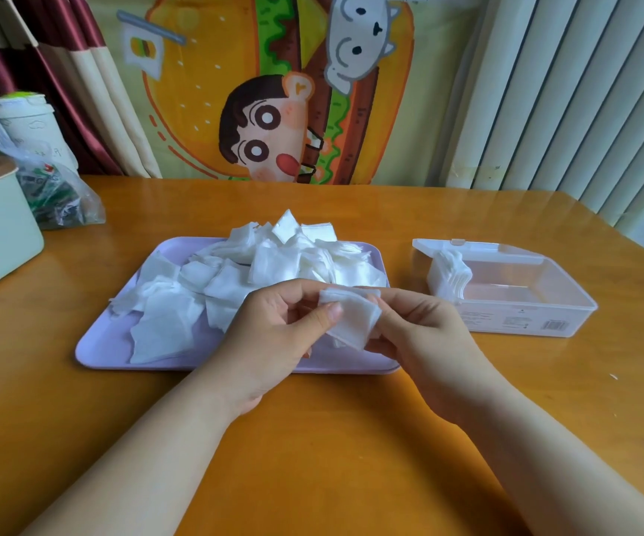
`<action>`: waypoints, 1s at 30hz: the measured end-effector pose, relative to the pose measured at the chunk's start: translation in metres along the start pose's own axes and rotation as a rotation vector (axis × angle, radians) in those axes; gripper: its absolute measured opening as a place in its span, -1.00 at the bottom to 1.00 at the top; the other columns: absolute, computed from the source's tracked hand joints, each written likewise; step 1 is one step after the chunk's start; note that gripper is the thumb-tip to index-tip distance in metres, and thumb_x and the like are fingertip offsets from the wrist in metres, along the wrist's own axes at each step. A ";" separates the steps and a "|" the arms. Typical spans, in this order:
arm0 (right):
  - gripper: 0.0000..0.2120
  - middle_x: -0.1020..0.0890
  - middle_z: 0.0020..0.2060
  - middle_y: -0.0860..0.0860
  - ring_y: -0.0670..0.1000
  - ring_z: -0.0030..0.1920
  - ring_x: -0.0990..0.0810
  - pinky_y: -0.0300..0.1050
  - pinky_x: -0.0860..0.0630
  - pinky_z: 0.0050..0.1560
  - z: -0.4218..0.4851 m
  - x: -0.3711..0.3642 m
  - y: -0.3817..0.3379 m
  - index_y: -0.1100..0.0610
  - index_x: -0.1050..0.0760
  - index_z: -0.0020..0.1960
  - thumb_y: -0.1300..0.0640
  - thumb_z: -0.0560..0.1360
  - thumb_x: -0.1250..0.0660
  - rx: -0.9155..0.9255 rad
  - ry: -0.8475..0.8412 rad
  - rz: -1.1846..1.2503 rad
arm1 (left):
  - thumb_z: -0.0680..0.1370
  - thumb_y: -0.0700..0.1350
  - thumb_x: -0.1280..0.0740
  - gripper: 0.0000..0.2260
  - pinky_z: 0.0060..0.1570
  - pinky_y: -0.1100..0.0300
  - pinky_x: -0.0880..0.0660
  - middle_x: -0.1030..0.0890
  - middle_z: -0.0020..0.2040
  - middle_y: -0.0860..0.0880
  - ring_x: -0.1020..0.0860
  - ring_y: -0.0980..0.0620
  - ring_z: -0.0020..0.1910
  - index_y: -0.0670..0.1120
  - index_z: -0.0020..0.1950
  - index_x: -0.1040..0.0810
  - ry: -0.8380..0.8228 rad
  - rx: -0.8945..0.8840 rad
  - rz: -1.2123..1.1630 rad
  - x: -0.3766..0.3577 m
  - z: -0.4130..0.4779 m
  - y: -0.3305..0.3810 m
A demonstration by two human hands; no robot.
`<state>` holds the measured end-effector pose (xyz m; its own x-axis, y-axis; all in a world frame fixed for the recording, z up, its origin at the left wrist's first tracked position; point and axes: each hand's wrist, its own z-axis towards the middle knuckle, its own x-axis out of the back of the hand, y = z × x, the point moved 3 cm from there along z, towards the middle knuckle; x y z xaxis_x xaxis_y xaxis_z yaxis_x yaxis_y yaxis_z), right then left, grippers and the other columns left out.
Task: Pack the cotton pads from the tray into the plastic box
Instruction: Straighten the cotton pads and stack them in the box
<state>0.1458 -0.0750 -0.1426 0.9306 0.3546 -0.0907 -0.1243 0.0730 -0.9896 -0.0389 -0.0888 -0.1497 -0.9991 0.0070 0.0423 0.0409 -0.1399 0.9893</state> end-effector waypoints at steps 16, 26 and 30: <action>-0.65 -0.71 0.26 0.16 0.16 0.33 -0.66 0.18 -0.53 0.44 0.002 -0.001 0.002 0.25 -0.62 0.35 0.13 0.74 -0.17 -0.099 -0.097 0.105 | 0.58 -0.22 -0.47 -0.88 -0.29 0.41 -0.44 -0.65 -0.14 -0.05 -0.53 0.23 -0.31 -0.16 0.10 -0.63 0.097 0.036 -0.037 0.000 0.004 -0.003; -0.89 -0.79 -0.13 0.10 0.02 -0.07 -0.75 -0.04 -0.68 0.02 0.007 0.018 0.010 0.13 -0.71 0.04 0.29 0.61 -0.43 0.031 0.322 -0.070 | 0.57 0.02 -0.47 -0.82 0.14 0.21 -0.53 -0.59 0.11 0.26 -0.55 0.19 0.12 0.12 0.16 -0.60 0.088 -0.288 0.707 -0.008 0.004 -0.009; -0.86 -0.78 -0.13 -0.04 -0.12 -0.10 -0.72 -0.19 -0.61 -0.05 0.010 0.029 0.014 0.02 -0.67 0.11 0.23 0.63 -0.41 0.087 0.403 -0.231 | 0.65 0.09 -0.33 -0.81 0.24 0.05 -0.47 -0.58 0.19 0.25 -0.44 0.16 0.20 0.09 0.17 -0.68 -0.098 -0.326 0.976 -0.020 0.008 -0.015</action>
<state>0.1680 -0.0539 -0.1575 0.9947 -0.0687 0.0769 0.0888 0.1918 -0.9774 -0.0194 -0.0793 -0.1640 -0.5270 -0.1751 0.8316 0.8129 -0.3895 0.4330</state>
